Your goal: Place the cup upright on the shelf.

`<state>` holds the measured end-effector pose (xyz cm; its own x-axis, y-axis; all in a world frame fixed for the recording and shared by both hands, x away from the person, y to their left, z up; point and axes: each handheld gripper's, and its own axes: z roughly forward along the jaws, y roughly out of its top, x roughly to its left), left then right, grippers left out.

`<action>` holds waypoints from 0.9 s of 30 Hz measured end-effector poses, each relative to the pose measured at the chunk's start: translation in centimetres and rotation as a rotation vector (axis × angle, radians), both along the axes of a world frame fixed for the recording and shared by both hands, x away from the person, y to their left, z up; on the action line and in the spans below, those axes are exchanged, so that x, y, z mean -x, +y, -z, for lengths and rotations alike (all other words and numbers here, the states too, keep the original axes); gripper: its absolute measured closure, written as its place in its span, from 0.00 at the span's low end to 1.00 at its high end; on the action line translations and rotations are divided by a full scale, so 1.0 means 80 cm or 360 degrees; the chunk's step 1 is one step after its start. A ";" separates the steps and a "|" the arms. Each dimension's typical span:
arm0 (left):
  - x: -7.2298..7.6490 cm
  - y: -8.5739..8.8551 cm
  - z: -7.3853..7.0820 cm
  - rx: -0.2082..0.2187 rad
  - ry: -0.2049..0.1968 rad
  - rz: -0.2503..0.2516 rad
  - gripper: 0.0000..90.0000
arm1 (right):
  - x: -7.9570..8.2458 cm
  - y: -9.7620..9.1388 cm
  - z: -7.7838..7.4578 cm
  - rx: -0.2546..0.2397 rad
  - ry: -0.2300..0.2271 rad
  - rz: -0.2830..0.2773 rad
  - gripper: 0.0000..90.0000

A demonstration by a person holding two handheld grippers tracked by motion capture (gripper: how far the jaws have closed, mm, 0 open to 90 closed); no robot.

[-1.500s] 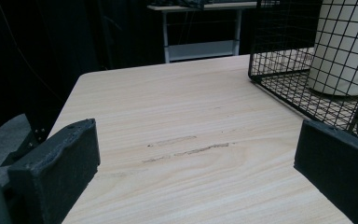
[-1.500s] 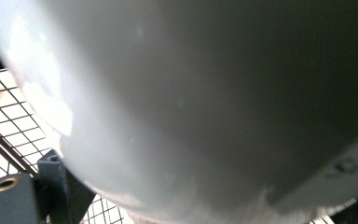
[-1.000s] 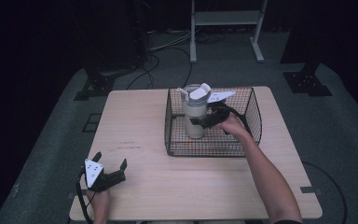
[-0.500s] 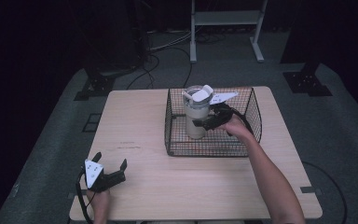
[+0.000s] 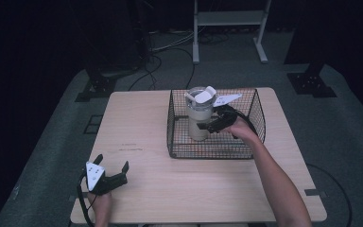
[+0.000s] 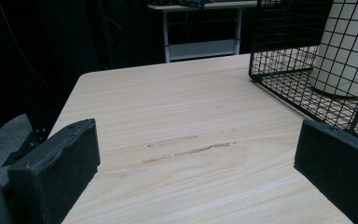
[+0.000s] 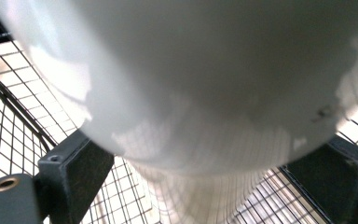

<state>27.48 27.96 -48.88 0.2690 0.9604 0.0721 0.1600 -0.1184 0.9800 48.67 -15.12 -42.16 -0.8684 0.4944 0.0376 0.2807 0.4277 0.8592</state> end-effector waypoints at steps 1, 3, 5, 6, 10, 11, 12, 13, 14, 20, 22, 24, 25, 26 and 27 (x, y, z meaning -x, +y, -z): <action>0.000 0.000 0.000 0.0000 0.0000 0.0000 0.00 | 0.001 -0.001 -0.001 0.0009 -0.0003 0.0000 0.09; 0.000 0.000 0.000 -0.0001 0.0000 -0.0001 0.00 | 0.002 -0.003 -0.002 0.0019 0.0010 0.0005 0.09; 0.000 0.000 0.000 -0.0002 0.0000 -0.0002 0.00 | 0.004 -0.006 -0.004 0.0036 0.0026 0.0005 0.09; 0.000 0.000 0.000 -0.0004 -0.0001 -0.0001 0.00 | 0.005 -0.007 -0.005 0.0034 0.0040 0.0013 0.09; 0.000 0.000 0.000 -0.0004 -0.0002 -0.0002 0.00 | 0.010 -0.010 -0.013 0.0035 0.0053 0.0024 0.09; 0.001 0.000 0.000 -0.0004 -0.0001 -0.0002 0.00 | 0.011 -0.010 -0.014 0.0036 0.0056 0.0028 0.09; 0.001 0.000 0.000 -0.0004 -0.0002 -0.0002 0.00 | 0.013 -0.011 -0.016 0.0045 0.0052 0.0030 0.09; 0.000 0.000 0.000 -0.0004 -0.0002 -0.0002 0.00 | 0.014 -0.011 -0.018 0.0058 0.0045 0.0028 0.09; 0.000 0.000 0.000 -0.0004 -0.0001 -0.0002 0.00 | 0.015 -0.012 -0.019 0.0071 0.0034 0.0031 0.09; 0.000 -0.001 0.000 -0.0004 -0.0001 -0.0004 0.00 | 0.021 -0.019 -0.028 0.0048 0.0042 0.0064 0.09; 0.000 -0.001 0.000 -0.0004 -0.0002 -0.0004 0.00 | 0.025 -0.022 -0.034 0.0023 0.0042 0.0070 0.09; 0.000 -0.001 0.000 -0.0005 -0.0001 -0.0005 0.00 | 0.027 -0.025 -0.039 0.0030 0.0033 0.0092 0.09; 0.000 -0.001 0.000 -0.0005 -0.0001 -0.0006 0.00 | 0.030 -0.028 -0.043 0.0050 -0.0001 0.0108 0.09; 0.000 -0.001 0.000 -0.0005 0.0000 -0.0005 0.00 | 0.030 -0.028 -0.043 0.0050 -0.0001 0.0108 0.09; 0.000 -0.001 0.000 -0.0006 0.0000 -0.0005 0.00 | 0.032 -0.029 -0.045 0.0060 -0.0023 0.0119 0.09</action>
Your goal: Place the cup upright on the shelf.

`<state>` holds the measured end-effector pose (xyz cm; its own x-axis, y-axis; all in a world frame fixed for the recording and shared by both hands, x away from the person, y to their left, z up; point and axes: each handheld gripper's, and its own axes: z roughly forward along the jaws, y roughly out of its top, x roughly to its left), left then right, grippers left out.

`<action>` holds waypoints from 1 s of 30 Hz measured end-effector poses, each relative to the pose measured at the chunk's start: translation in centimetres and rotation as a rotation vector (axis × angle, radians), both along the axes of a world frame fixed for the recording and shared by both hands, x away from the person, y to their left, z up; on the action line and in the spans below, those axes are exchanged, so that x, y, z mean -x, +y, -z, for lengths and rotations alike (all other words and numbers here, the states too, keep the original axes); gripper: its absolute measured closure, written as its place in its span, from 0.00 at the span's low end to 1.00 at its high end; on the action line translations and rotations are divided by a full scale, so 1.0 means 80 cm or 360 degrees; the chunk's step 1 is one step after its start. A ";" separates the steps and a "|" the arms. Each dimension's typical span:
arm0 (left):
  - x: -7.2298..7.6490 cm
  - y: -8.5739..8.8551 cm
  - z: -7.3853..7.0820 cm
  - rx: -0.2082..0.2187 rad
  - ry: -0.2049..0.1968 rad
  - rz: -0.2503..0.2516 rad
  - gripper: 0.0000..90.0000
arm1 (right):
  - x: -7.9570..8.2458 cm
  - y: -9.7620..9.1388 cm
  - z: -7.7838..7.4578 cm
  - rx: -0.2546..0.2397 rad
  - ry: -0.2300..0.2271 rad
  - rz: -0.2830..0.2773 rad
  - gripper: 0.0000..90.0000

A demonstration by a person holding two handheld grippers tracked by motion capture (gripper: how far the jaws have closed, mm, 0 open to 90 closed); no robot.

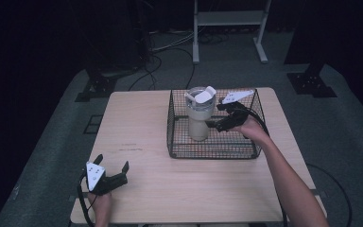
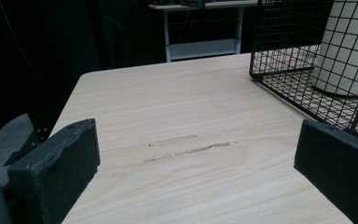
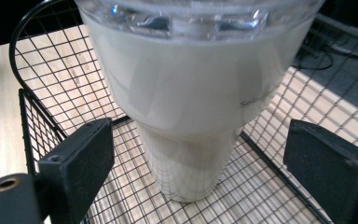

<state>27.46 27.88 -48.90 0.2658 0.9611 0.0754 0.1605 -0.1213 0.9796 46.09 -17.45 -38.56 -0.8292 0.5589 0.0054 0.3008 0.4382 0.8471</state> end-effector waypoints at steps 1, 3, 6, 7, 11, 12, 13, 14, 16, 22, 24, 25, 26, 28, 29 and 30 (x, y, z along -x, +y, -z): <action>0.000 0.000 0.000 0.0000 0.0001 0.0000 0.00 | 0.002 -0.001 -0.002 -0.0003 -0.0009 0.0000 0.09; 0.000 0.000 0.000 0.0000 0.0002 -0.0001 0.00 | 0.006 -0.003 -0.007 -0.0013 -0.0014 0.0003 0.09; 0.000 0.000 0.000 -0.0001 0.0001 0.0000 0.00 | 0.010 -0.007 -0.012 -0.0020 -0.0017 0.0007 0.09; 0.000 0.000 0.000 -0.0001 0.0001 -0.0001 0.00 | 0.011 -0.008 -0.013 -0.0012 -0.0023 0.0011 0.09; 0.000 -0.001 0.000 -0.0010 0.0002 -0.0001 0.00 | 0.016 -0.011 -0.017 -0.0013 -0.0023 0.0012 0.09; 0.000 -0.002 0.000 -0.0013 0.0002 -0.0003 0.00 | 0.017 -0.012 -0.018 -0.0014 -0.0026 0.0005 0.09; -0.001 -0.002 0.000 -0.0013 0.0003 -0.0005 0.00 | 0.019 -0.013 -0.019 -0.0014 -0.0032 -0.0001 0.09; 0.000 -0.001 0.000 -0.0012 0.0003 -0.0005 0.00 | 0.020 -0.013 -0.020 -0.0017 -0.0032 -0.0001 0.09; 0.000 -0.001 0.000 -0.0010 0.0001 -0.0004 0.00 | 0.024 -0.016 -0.022 -0.0014 -0.0035 -0.0010 0.09; 0.000 -0.001 0.000 -0.0011 0.0003 -0.0004 0.00 | 0.038 -0.027 -0.024 -0.0041 -0.0034 -0.0007 0.09; 0.000 -0.001 0.000 -0.0011 0.0003 -0.0005 0.00 | 0.042 -0.032 -0.026 -0.0036 -0.0028 -0.0005 0.09; 0.000 -0.001 0.000 -0.0011 0.0003 -0.0006 0.00 | 0.044 -0.033 -0.026 -0.0027 -0.0034 0.0001 0.09; 0.000 -0.001 0.000 -0.0012 0.0002 -0.0007 0.00 | 0.046 -0.036 -0.028 -0.0045 -0.0042 0.0004 0.09; 0.000 -0.002 0.000 -0.0012 0.0003 -0.0009 0.00 | 0.049 -0.040 -0.030 -0.0074 -0.0034 0.0007 0.09; 0.000 -0.001 0.000 -0.0012 0.0002 -0.0009 0.00 | 0.051 -0.042 -0.031 -0.0079 -0.0034 0.0008 0.09; -0.001 -0.001 0.000 -0.0011 0.0003 -0.0009 0.00 | 0.053 -0.044 -0.031 -0.0074 -0.0037 0.0008 0.09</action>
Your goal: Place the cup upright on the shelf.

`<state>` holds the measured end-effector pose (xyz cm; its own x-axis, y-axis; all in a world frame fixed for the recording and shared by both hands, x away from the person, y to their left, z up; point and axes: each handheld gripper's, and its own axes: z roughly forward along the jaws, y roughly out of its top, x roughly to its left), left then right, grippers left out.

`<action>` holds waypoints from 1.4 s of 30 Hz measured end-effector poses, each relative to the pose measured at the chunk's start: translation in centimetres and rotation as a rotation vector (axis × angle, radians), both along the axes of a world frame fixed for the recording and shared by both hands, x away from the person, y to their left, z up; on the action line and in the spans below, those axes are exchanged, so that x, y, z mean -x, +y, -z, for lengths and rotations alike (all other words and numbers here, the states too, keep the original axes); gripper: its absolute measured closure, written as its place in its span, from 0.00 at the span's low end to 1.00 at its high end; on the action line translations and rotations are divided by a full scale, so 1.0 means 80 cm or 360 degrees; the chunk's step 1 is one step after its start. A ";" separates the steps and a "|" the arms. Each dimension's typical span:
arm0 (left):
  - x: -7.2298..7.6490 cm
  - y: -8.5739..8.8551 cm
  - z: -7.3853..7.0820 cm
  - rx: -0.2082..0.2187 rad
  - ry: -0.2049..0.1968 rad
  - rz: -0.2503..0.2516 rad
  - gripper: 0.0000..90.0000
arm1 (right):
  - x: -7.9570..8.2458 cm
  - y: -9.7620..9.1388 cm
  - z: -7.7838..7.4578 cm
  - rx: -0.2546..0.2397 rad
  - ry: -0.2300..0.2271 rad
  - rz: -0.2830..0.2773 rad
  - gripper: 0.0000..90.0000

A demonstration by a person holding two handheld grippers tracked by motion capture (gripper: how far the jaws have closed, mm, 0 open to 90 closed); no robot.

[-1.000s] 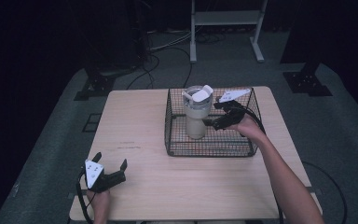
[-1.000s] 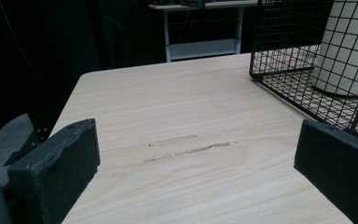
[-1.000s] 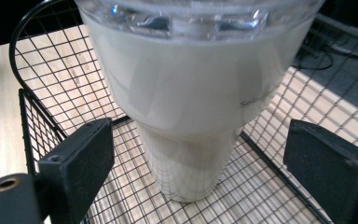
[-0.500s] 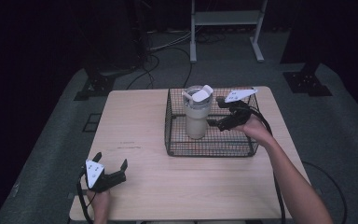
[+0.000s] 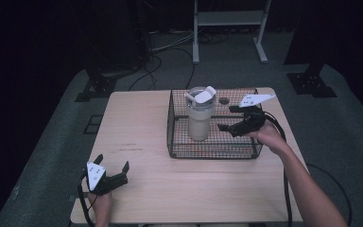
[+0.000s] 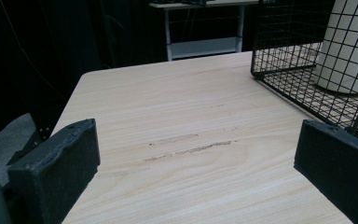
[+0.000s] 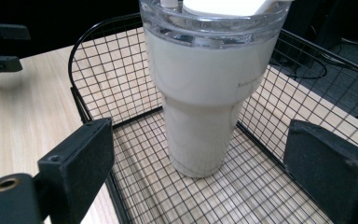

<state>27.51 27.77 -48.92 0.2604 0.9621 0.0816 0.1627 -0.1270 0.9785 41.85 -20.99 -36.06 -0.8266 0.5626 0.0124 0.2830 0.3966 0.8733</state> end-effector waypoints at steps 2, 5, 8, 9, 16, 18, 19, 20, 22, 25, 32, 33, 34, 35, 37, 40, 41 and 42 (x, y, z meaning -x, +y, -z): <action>0.000 0.000 0.000 0.0000 0.0001 -0.0001 0.00 | 0.004 -0.004 0.000 0.0002 -0.0003 0.0002 0.09; 0.000 0.000 0.000 0.0000 0.0001 0.0000 0.00 | 0.009 -0.009 0.001 0.0008 -0.0003 0.0006 0.09; 0.000 0.000 0.000 -0.0001 0.0002 0.0001 0.00 | 0.012 -0.014 0.003 0.0025 0.0009 0.0006 0.09; 0.000 0.000 0.000 0.0000 0.0001 0.0001 0.00 | 0.014 -0.014 0.003 0.0019 0.0010 0.0006 0.09; 0.000 0.000 0.000 -0.0005 0.0001 -0.0001 0.00 | 0.026 -0.022 0.006 0.0032 0.0019 -0.0007 0.09; 0.000 0.000 0.000 -0.0002 0.0002 -0.0002 0.00 | 0.030 -0.024 0.007 0.0027 0.0028 -0.0013 0.09; 0.000 0.000 0.000 0.0001 0.0001 -0.0002 0.00 | 0.032 -0.025 0.007 0.0028 0.0030 -0.0014 0.09; 0.000 -0.001 0.000 0.0004 -0.0001 -0.0004 0.00 | 0.034 -0.026 0.008 0.0027 0.0027 -0.0019 0.09; 0.000 -0.001 0.000 0.0004 -0.0001 -0.0003 0.00 | 0.039 -0.028 0.009 0.0023 0.0030 -0.0021 0.09; 0.000 -0.001 0.000 0.0005 -0.0001 -0.0004 0.00 | 0.045 -0.031 0.012 0.0012 0.0034 -0.0030 0.09; -0.001 0.000 0.000 -0.0004 0.0004 -0.0005 0.00 | 0.062 -0.033 0.014 -0.0016 0.0005 -0.0047 0.09; -0.001 -0.001 0.000 -0.0003 0.0003 -0.0005 0.00 | 0.064 -0.034 0.014 -0.0021 0.0004 -0.0049 0.09; 0.000 -0.001 0.000 -0.0002 0.0003 -0.0005 0.00 | 0.066 -0.034 0.015 -0.0023 0.0007 -0.0052 0.09; 0.000 -0.001 0.000 -0.0003 0.0003 -0.0005 0.00 | 0.068 -0.035 0.015 -0.0026 0.0005 -0.0053 0.09; 0.000 -0.001 0.000 -0.0003 0.0003 -0.0005 0.00 | 0.072 -0.036 0.016 -0.0026 0.0006 -0.0059 0.09; -0.001 -0.001 0.000 -0.0007 0.0004 -0.0005 0.00 | 0.082 -0.038 0.019 -0.0032 -0.0017 -0.0074 0.09; -0.001 -0.001 0.000 -0.0007 0.0004 -0.0005 0.00 | 0.082 -0.038 0.019 -0.0032 -0.0017 -0.0074 0.09; 0.000 -0.001 0.000 -0.0008 0.0004 -0.0006 0.00 | 0.083 -0.039 0.021 -0.0035 -0.0018 -0.0073 0.09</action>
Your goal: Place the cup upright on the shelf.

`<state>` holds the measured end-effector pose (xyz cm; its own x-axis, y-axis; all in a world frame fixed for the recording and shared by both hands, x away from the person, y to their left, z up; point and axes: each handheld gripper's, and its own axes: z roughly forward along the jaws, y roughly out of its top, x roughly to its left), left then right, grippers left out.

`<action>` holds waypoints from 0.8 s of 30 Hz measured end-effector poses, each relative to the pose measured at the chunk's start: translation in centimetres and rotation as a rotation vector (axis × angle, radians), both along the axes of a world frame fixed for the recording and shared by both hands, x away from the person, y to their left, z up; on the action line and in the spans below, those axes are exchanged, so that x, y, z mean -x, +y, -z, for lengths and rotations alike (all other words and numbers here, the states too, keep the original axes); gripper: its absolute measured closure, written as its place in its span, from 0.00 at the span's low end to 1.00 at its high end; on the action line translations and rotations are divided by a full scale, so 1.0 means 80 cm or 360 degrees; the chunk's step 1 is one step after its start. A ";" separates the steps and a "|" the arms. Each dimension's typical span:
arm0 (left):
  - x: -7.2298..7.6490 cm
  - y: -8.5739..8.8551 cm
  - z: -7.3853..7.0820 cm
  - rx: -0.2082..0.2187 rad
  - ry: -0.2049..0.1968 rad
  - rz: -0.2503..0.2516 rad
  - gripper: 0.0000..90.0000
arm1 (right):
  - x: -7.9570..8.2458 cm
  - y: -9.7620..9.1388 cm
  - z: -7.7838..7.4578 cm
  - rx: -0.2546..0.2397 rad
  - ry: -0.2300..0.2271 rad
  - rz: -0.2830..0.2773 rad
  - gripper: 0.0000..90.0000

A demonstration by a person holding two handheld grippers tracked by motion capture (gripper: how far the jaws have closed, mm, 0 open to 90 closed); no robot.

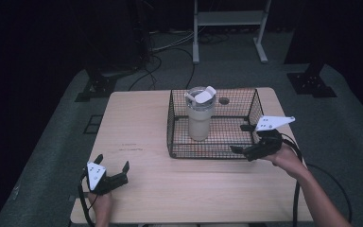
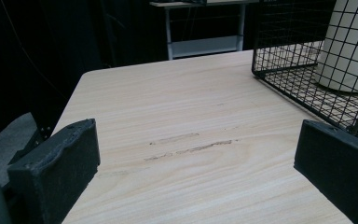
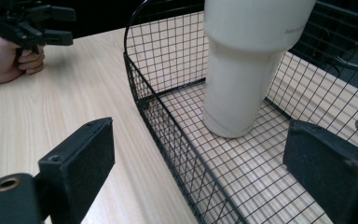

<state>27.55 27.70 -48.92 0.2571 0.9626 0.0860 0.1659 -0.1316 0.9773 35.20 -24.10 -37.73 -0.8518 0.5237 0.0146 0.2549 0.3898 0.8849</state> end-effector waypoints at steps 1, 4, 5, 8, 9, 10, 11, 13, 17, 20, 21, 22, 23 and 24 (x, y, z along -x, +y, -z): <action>0.000 0.000 0.000 0.0000 0.0000 0.0000 0.00 | 0.003 -0.001 0.003 -0.0001 0.0005 -0.0001 0.09; 0.000 0.000 0.000 0.0002 -0.0001 -0.0001 0.00 | 0.008 -0.004 0.008 -0.0005 0.0013 0.0002 0.09; 0.000 0.000 0.000 0.0003 -0.0002 -0.0002 0.00 | 0.010 -0.006 0.010 -0.0012 0.0023 -0.0006 0.09; 0.000 0.000 0.000 0.0003 -0.0002 -0.0003 0.00 | 0.016 -0.009 0.015 -0.0023 0.0039 -0.0018 0.09; 0.000 0.000 0.000 0.0002 -0.0001 -0.0003 0.00 | 0.018 -0.010 0.017 -0.0030 0.0043 -0.0021 0.09; 0.000 0.000 0.000 0.0002 -0.0001 -0.0003 0.00 | 0.020 -0.011 0.018 -0.0031 0.0048 -0.0024 0.09; 0.000 0.000 0.000 0.0003 -0.0001 -0.0003 0.00 | 0.023 -0.013 0.019 -0.0029 0.0046 -0.0023 0.09; 0.000 0.000 0.000 0.0000 0.0000 -0.0003 0.00 | 0.027 -0.015 0.020 -0.0041 0.0042 -0.0029 0.09; 0.000 0.000 0.000 0.0000 -0.0001 -0.0003 0.00 | 0.034 -0.019 0.023 -0.0044 0.0035 -0.0040 0.09; 0.000 0.000 0.000 -0.0001 -0.0001 -0.0003 0.00 | 0.037 -0.022 0.026 -0.0054 0.0040 -0.0031 0.09; 0.000 0.000 0.000 -0.0001 -0.0001 -0.0003 0.00 | 0.038 -0.023 0.027 -0.0050 0.0046 -0.0027 0.09; 0.000 0.000 0.000 0.0000 0.0001 -0.0004 0.00 | 0.039 -0.025 0.029 -0.0054 0.0040 -0.0025 0.09; 0.000 0.000 0.000 0.0002 0.0000 -0.0005 0.00 | 0.041 -0.026 0.030 -0.0060 0.0045 -0.0025 0.09; 0.000 0.000 0.000 0.0000 0.0001 -0.0005 0.00 | 0.043 -0.028 0.033 -0.0062 0.0049 -0.0024 0.09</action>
<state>27.54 27.70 -48.92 0.2542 0.9633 0.0858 0.1670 -0.1311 0.9772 31.75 -26.35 -40.41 -0.8586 0.5091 0.0611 0.2764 0.3591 0.8915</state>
